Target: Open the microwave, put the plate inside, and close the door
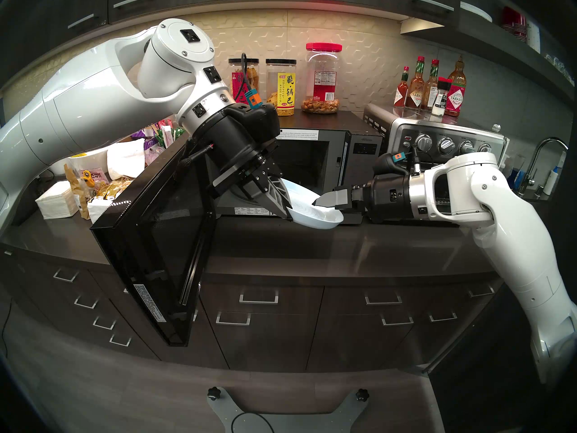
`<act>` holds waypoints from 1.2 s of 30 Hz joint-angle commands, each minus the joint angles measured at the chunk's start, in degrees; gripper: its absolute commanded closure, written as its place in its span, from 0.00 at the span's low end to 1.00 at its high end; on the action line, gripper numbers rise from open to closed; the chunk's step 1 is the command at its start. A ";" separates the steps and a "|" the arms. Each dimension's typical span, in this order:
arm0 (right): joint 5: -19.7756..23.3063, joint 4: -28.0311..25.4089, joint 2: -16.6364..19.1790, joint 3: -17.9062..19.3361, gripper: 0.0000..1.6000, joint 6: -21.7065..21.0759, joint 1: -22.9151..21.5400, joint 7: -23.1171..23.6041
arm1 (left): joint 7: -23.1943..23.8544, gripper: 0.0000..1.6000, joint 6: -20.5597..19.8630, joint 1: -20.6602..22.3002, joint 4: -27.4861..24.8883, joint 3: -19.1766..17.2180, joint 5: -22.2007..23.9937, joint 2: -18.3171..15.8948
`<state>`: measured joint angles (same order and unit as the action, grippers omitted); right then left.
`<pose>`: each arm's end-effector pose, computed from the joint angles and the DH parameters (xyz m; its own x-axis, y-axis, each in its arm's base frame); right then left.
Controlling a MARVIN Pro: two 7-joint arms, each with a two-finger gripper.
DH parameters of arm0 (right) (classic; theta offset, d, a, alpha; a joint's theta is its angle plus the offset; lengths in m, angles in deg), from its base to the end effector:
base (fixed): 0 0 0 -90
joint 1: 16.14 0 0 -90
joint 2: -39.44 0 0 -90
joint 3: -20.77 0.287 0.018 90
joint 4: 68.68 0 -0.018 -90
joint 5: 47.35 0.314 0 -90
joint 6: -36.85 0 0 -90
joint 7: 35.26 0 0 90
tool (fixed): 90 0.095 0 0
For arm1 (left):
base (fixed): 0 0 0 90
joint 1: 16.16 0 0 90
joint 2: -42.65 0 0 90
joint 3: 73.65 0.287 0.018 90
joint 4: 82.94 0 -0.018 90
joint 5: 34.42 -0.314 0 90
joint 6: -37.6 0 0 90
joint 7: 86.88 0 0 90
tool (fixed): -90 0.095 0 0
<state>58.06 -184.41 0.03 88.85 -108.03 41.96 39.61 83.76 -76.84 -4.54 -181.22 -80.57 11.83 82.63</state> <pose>0.3908 0.0173 -0.0553 0.6478 0.0317 0.7611 0.5992 -0.6382 -0.4834 0.3851 -0.0704 0.0502 -0.3908 -0.6754 0.6254 -0.9028 0.4138 -0.1172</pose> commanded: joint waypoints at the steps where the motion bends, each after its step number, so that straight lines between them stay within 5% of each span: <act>1: 2.21 -0.88 -0.10 -0.02 0.00 -0.12 -1.24 -0.98 | 0.48 1.00 0.14 0.85 0.04 -0.73 0.29 0.11; 36: 3.78 -0.86 -0.42 -0.14 0.00 -0.12 -0.99 -3.24 | 1.58 1.00 1.37 1.82 0.81 -0.32 -0.98 1.24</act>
<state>62.12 -185.40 -0.29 88.40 -108.03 41.76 35.86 84.93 -75.57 -3.88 -181.01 -80.45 11.38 82.97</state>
